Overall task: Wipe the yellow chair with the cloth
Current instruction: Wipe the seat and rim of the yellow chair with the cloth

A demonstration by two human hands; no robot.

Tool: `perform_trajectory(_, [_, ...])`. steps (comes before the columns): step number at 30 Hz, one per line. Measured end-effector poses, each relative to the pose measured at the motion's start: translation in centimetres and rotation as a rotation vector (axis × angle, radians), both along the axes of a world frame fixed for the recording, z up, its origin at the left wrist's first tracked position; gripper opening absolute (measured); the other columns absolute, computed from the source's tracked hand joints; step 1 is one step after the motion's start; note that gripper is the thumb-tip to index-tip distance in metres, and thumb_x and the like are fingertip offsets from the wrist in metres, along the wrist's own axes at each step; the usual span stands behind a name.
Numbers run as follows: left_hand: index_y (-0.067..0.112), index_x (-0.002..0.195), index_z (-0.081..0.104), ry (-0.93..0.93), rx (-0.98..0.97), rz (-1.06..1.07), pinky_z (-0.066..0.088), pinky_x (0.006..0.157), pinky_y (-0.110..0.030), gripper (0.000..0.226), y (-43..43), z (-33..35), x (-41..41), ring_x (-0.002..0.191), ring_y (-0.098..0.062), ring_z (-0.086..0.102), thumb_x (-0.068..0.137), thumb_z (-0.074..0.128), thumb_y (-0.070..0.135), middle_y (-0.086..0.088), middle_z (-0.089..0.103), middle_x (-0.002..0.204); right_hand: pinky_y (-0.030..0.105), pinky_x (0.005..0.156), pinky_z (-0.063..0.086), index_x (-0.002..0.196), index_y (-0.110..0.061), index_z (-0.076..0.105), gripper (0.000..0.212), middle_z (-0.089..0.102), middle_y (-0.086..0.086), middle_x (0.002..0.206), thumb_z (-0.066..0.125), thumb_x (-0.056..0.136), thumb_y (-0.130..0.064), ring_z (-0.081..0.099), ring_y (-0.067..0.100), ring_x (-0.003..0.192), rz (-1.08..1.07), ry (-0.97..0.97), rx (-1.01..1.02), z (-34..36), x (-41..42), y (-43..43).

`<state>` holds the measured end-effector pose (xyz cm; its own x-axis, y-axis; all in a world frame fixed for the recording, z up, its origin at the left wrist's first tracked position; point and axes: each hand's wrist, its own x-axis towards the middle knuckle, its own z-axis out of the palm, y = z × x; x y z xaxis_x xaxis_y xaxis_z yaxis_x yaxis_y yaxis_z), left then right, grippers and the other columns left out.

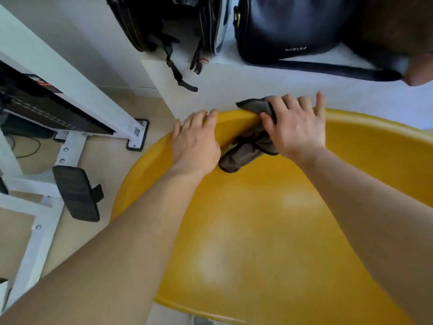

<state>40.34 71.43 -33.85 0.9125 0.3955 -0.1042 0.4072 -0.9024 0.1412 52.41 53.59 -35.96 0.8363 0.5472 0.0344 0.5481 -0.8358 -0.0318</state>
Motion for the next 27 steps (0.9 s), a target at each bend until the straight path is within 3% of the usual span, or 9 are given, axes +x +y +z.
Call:
perform_trajectory(4, [0.032, 0.156, 0.022, -0.003, -0.03, -0.081, 0.013, 0.123, -0.049, 0.08, -3.7, 0.1, 3.2, 0.147, -0.025, 0.023, 0.088, 0.052, 0.003, -0.002, 0.029, 0.159, 0.065, 0.116, 0.015, 0.128, -0.021, 0.048, 0.043, 0.058, 0.015, 0.126, 0.031, 0.102, -0.051, 0.048, 0.043, 0.122, -0.285, 0.039, -0.042, 0.7, 2.5, -10.5])
perform_trajectory(7, [0.034, 0.156, 0.023, -0.017, -0.051, -0.116, 0.012, 0.122, -0.049, 0.08, -5.8, -0.1, 4.3, 0.149, -0.026, 0.02, 0.088, 0.054, 0.004, 0.0, 0.027, 0.161, 0.062, 0.115, 0.02, 0.123, -0.016, 0.051, 0.043, 0.058, 0.019, 0.123, 0.029, 0.103, -0.047, 0.048, 0.045, 0.119, -0.404, 0.058, -0.012, 0.8, 2.8, -11.5])
perform_trajectory(11, [0.033, 0.155, 0.026, -0.025, -0.084, -0.066, 0.015, 0.122, -0.049, 0.074, -6.2, -0.3, 4.6, 0.15, -0.027, 0.018, 0.091, 0.052, 0.006, 0.0, 0.027, 0.162, 0.054, 0.112, 0.027, 0.12, -0.019, 0.052, 0.038, 0.06, 0.013, 0.123, 0.027, 0.104, -0.043, 0.05, 0.04, 0.115, -0.103, 0.113, 0.05, 0.6, 2.7, -4.2])
perform_trajectory(14, [0.031, 0.151, 0.034, 0.006, -0.072, -0.071, 0.018, 0.12, -0.049, 0.061, -6.2, -0.4, 4.3, 0.15, -0.028, 0.019, 0.095, 0.051, 0.016, 0.001, 0.029, 0.161, 0.053, 0.117, 0.019, 0.126, -0.02, 0.05, 0.039, 0.057, 0.008, 0.128, 0.026, 0.104, -0.043, 0.048, 0.037, 0.121, 0.089, 0.16, 0.077, 0.4, 1.5, 0.3])
perform_trajectory(18, [0.032, 0.15, 0.035, 0.068, -0.045, -0.045, 0.019, 0.119, -0.051, 0.059, -6.6, 0.7, 5.3, 0.147, -0.028, 0.025, 0.094, 0.049, 0.04, -0.003, 0.033, 0.158, 0.056, 0.12, 0.015, 0.139, -0.028, 0.041, 0.042, 0.054, 0.004, 0.131, 0.029, 0.103, -0.047, 0.047, 0.035, 0.125, 0.134, 0.109, 0.039, 0.3, 2.8, -4.6])
perform_trajectory(23, [0.03, 0.154, 0.026, 0.066, 0.016, -0.163, 0.014, 0.121, -0.05, 0.065, -9.6, 0.7, 7.6, 0.144, -0.029, 0.029, 0.095, 0.046, 0.047, -0.009, 0.035, 0.156, 0.059, 0.111, 0.028, 0.132, -0.019, 0.045, 0.045, 0.058, 0.016, 0.121, 0.026, 0.103, -0.048, 0.052, 0.044, 0.113, -0.32, 0.099, 0.036, 0.5, 4.5, -18.6])
perform_trajectory(25, [0.028, 0.154, 0.024, 0.034, 0.01, -0.212, 0.014, 0.121, -0.05, 0.067, -11.1, 0.1, 8.3, 0.146, -0.03, 0.025, 0.094, 0.046, 0.047, -0.009, 0.033, 0.156, 0.058, 0.105, 0.034, 0.121, -0.012, 0.05, 0.046, 0.06, 0.022, 0.115, 0.024, 0.102, -0.046, 0.053, 0.047, 0.106, -0.471, 0.076, 0.026, 0.8, 4.3, -19.8])
perform_trajectory(27, [0.027, 0.155, 0.024, 0.004, -0.002, -0.24, 0.013, 0.122, -0.05, 0.067, -12.6, -0.5, 8.7, 0.147, -0.031, 0.022, 0.094, 0.047, 0.045, -0.008, 0.031, 0.157, 0.054, 0.1, 0.037, 0.112, -0.01, 0.053, 0.046, 0.061, 0.021, 0.111, 0.024, 0.101, -0.044, 0.053, 0.045, 0.103, -0.477, 0.043, 0.04, 0.7, 4.2, -17.1])
